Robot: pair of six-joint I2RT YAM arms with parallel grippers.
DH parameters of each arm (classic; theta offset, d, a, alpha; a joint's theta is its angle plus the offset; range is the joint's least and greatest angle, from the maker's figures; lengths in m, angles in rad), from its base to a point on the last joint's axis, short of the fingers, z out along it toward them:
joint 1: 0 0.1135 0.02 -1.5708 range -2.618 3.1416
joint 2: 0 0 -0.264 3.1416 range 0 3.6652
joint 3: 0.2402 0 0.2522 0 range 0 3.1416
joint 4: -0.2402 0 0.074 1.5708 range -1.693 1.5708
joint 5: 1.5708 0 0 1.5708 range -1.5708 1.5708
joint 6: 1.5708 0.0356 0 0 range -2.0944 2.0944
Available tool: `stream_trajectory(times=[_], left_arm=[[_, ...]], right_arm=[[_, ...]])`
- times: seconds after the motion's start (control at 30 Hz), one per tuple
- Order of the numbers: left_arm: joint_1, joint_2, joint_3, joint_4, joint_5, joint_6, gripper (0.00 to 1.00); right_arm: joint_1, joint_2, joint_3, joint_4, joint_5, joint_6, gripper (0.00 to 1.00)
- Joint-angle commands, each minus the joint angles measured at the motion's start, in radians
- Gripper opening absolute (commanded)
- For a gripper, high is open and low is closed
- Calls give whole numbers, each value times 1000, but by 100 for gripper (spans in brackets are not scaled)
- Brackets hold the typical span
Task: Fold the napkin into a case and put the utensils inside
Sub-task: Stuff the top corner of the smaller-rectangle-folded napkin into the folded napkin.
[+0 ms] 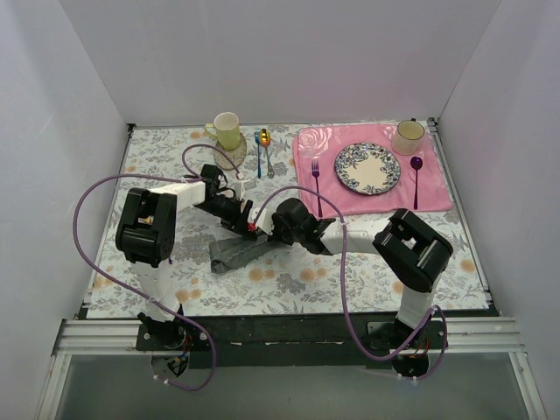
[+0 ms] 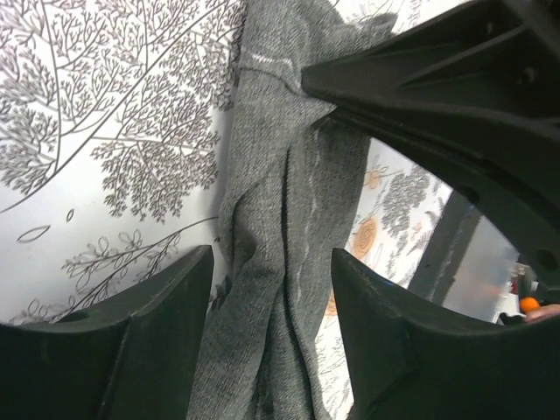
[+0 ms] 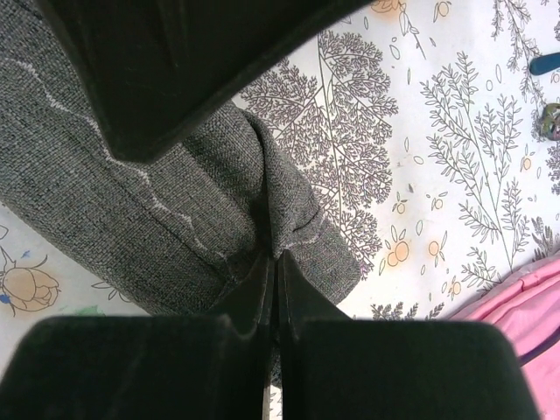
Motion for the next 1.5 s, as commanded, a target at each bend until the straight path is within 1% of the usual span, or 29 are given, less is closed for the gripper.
stream_trajectory(times=[0.0,0.13,0.3,0.4,0.43,0.5,0.53,0.63,0.7,0.73,0.8,0.83,0.87,0.9,0.93,0.97,1.03,1.07,1.13,1.33,1.43,1.47], left_arm=[[-16,23,29,34,50,-22,58],[-55,13,12,78,28,-48,59],[-111,-1,-27,125,-58,-74,54],[-115,-3,-45,145,-107,-91,52],[-117,0,-53,143,-116,-94,42],[-117,9,-59,148,-142,-105,31],[-117,11,-65,151,-148,-111,17],[-109,19,-63,142,-137,-114,1],[-105,26,-53,123,-116,-87,0],[-105,36,-48,103,-111,-79,0],[-102,43,-40,86,-99,-52,0],[-102,51,-36,70,-98,-42,0],[-98,56,-33,62,-96,-33,0],[-98,59,-27,56,-93,-27,0],[-98,62,-22,42,-85,-10,0],[-98,68,-19,36,-82,-5,0],[-98,72,-7,25,-76,2,0],[-98,79,-2,20,-76,5,0],[-97,85,7,13,-64,7,0],[-95,103,25,-6,-45,15,0],[-94,108,32,-10,-44,15,0],[-94,108,33,-10,-42,16,0]], right_arm=[[2,-9,-29,-2,45,8,1],[4,-15,-32,10,49,13,1],[5,-18,-24,5,57,25,1],[5,-21,-11,-7,62,39,1],[5,-26,-9,-19,62,47,1],[5,-30,-1,-33,57,54,1],[7,-41,0,-44,49,60,1],[5,-67,22,-79,28,80,1],[4,-83,43,-133,26,94,2],[2,-90,64,-152,14,97,5],[-21,-109,91,-209,-12,123,21],[-32,-115,104,-231,-80,131,29],[-52,-121,135,-240,-105,137,42],[-61,-133,146,-295,-131,146,46],[-73,-139,155,-309,-201,146,51],[-93,-147,169,-323,-233,146,58],[-107,-155,178,-354,-300,131,64],[-116,-156,184,-372,-313,120,65],[-122,-155,187,-393,-357,94,65],[-122,-136,157,-372,-402,50,65],[-119,-116,141,-355,-400,31,62],[-113,-110,134,-342,-394,12,60]])
